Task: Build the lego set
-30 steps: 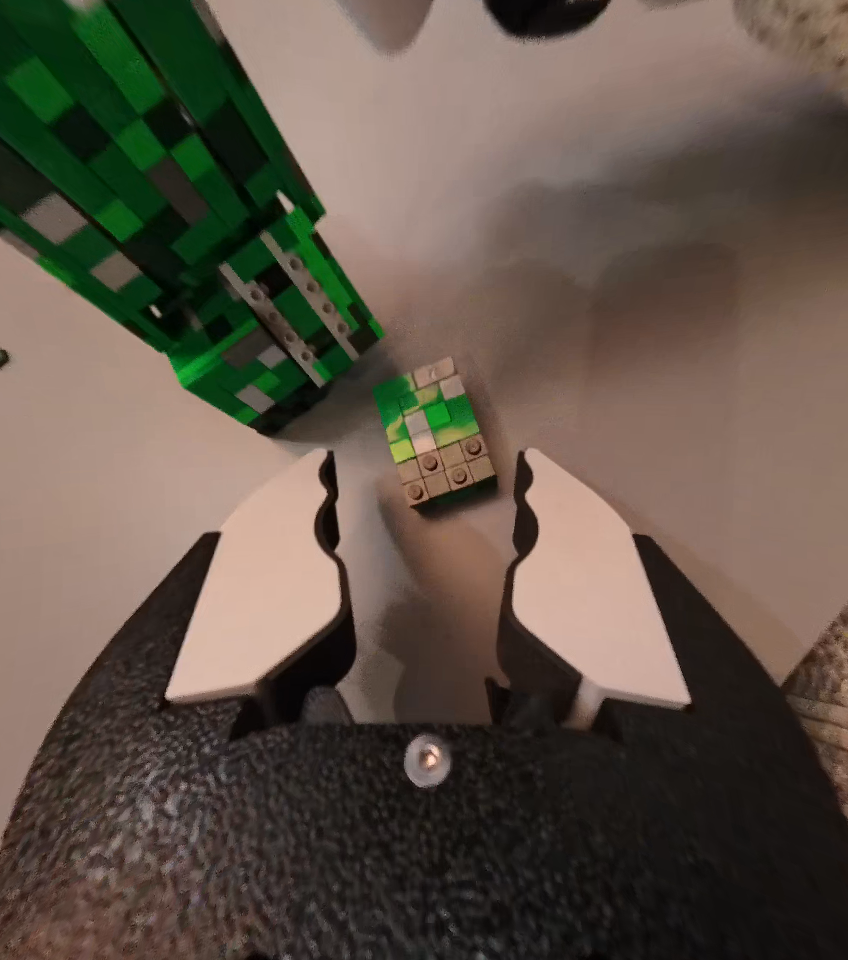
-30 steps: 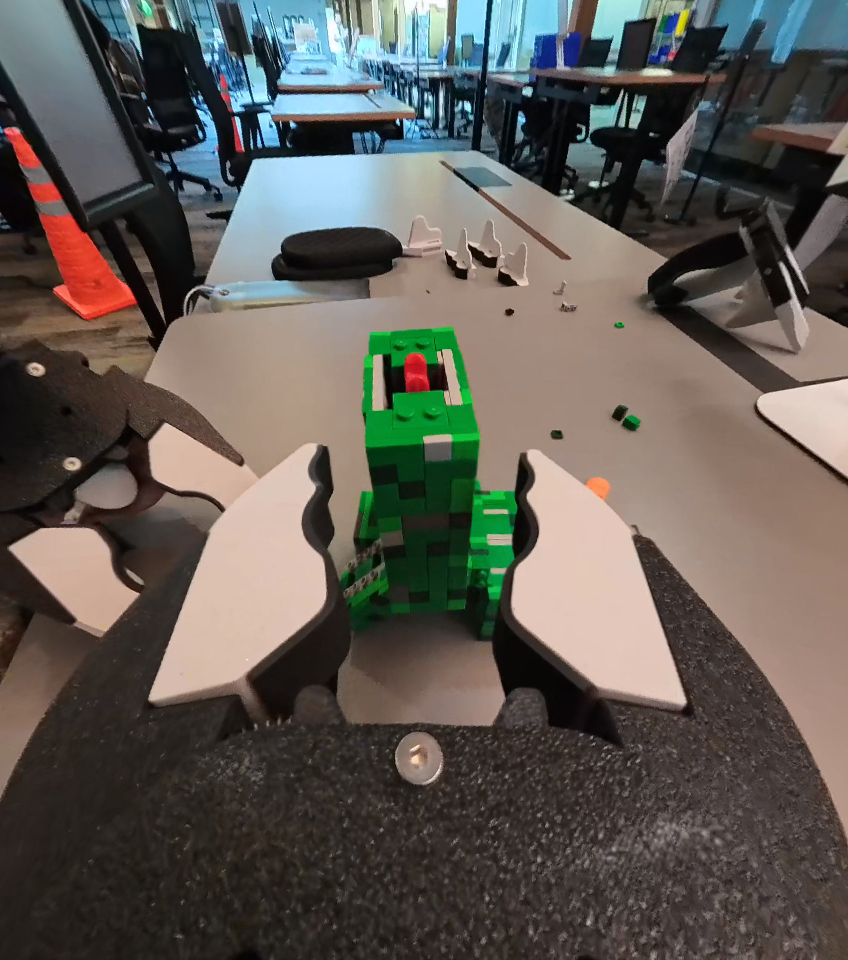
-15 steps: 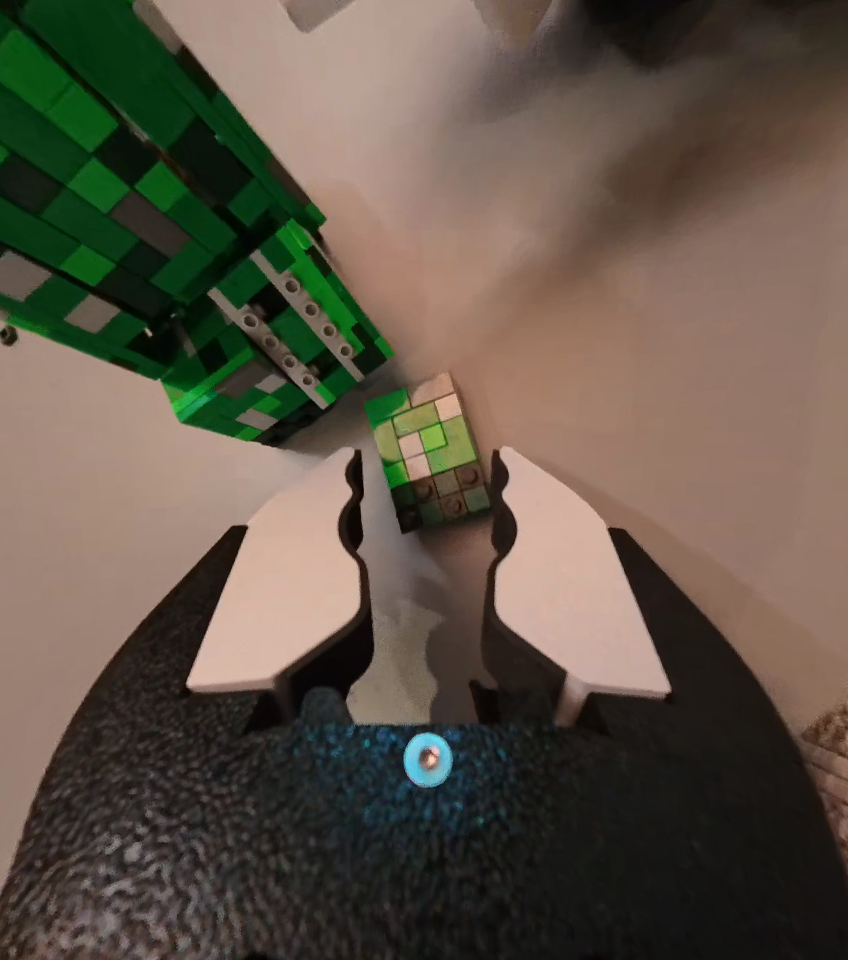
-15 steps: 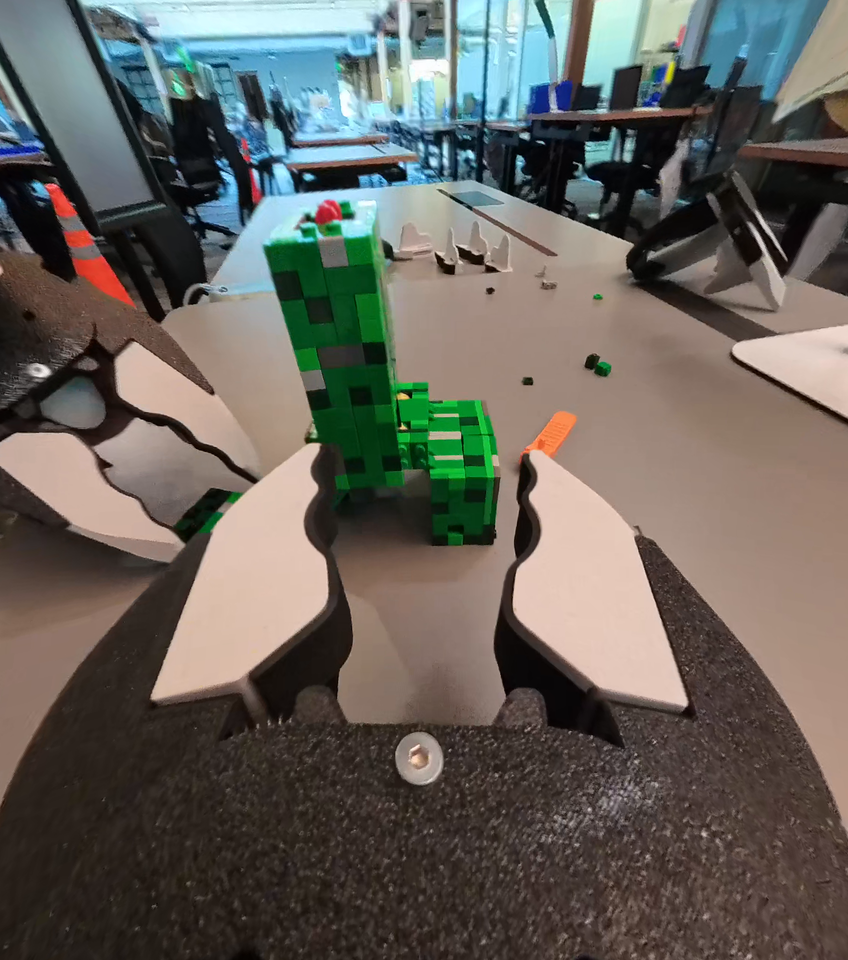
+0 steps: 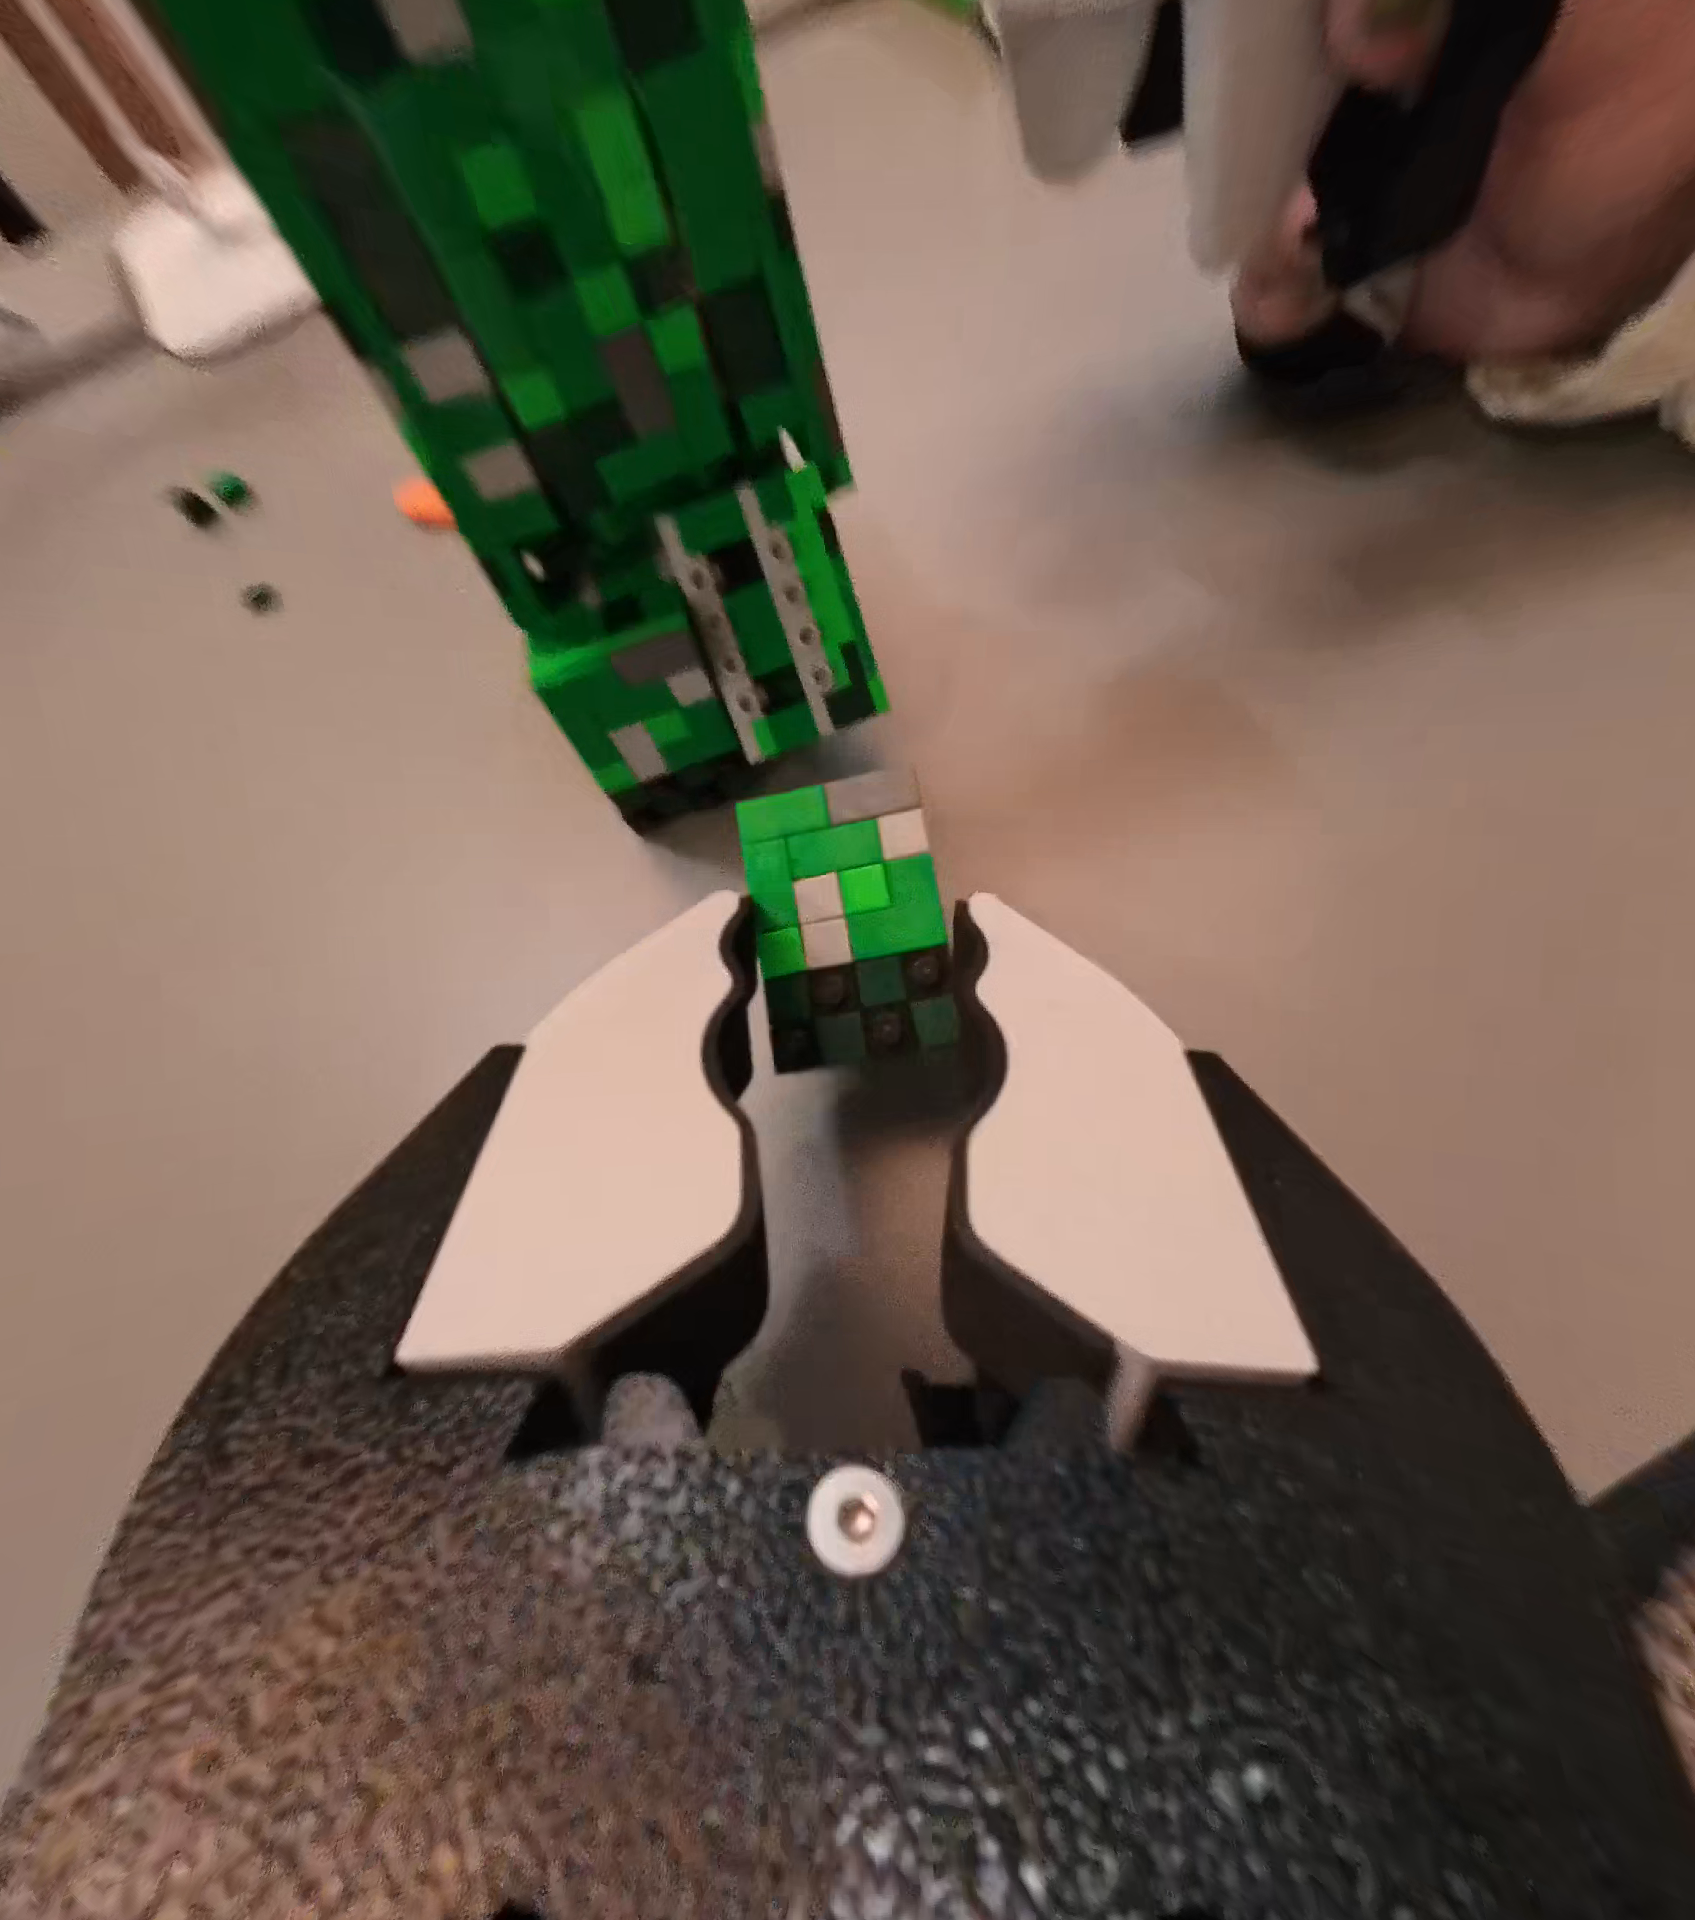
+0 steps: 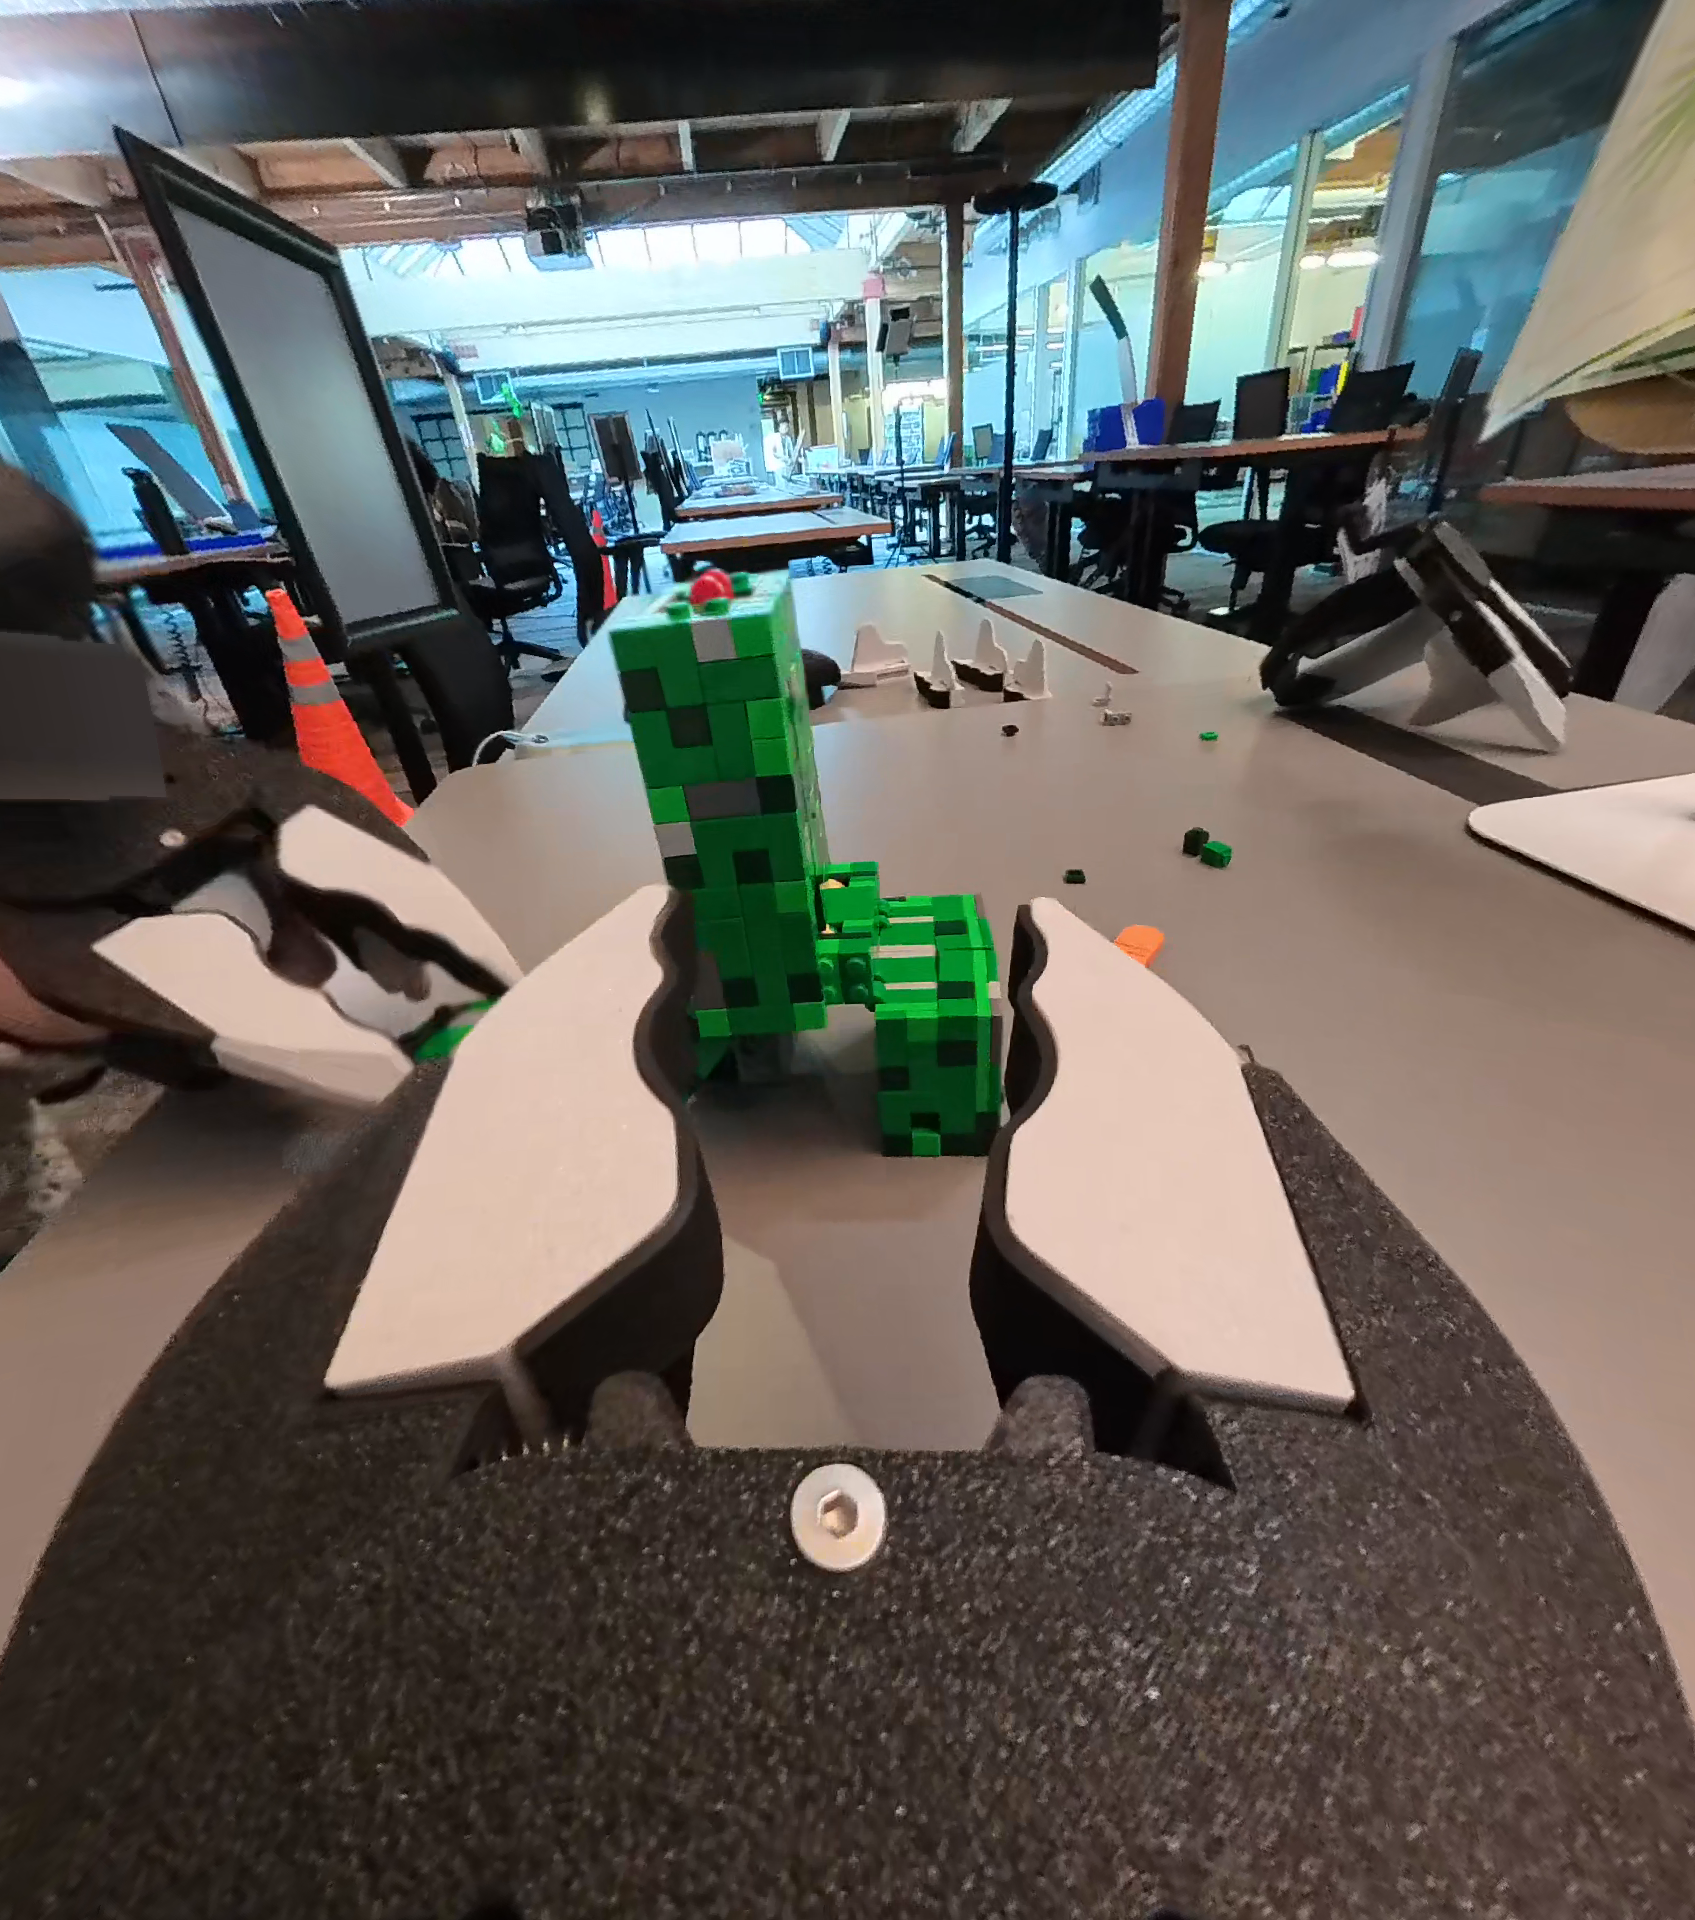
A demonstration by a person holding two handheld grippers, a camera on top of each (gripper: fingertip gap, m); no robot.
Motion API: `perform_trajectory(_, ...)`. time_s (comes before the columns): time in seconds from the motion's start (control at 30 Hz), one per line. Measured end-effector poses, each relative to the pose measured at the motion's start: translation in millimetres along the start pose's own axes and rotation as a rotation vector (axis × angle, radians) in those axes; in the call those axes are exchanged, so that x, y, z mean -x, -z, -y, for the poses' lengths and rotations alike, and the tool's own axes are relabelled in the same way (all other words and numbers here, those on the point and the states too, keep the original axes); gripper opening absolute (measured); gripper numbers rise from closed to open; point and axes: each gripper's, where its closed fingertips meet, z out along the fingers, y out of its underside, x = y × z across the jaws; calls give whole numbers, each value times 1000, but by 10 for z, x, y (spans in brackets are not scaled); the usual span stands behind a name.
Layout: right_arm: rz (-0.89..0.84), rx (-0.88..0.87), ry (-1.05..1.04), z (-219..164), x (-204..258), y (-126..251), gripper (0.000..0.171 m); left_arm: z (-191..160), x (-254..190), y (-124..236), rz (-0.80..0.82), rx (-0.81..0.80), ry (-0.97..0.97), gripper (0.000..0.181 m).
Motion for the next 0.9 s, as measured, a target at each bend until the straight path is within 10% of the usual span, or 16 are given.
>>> perform_trajectory(0.4,146,3,187,-13,532,-5,46,875,16,418,304,-551,-207,35)
perform_trajectory(0.6,-81,152,303,-201,297,-73,57,787,213,296,344,-545,-203,35)
perform_trajectory(0.9,108,76,236,-118,661,-64,44,879,4,366,160,-674,-214,37)
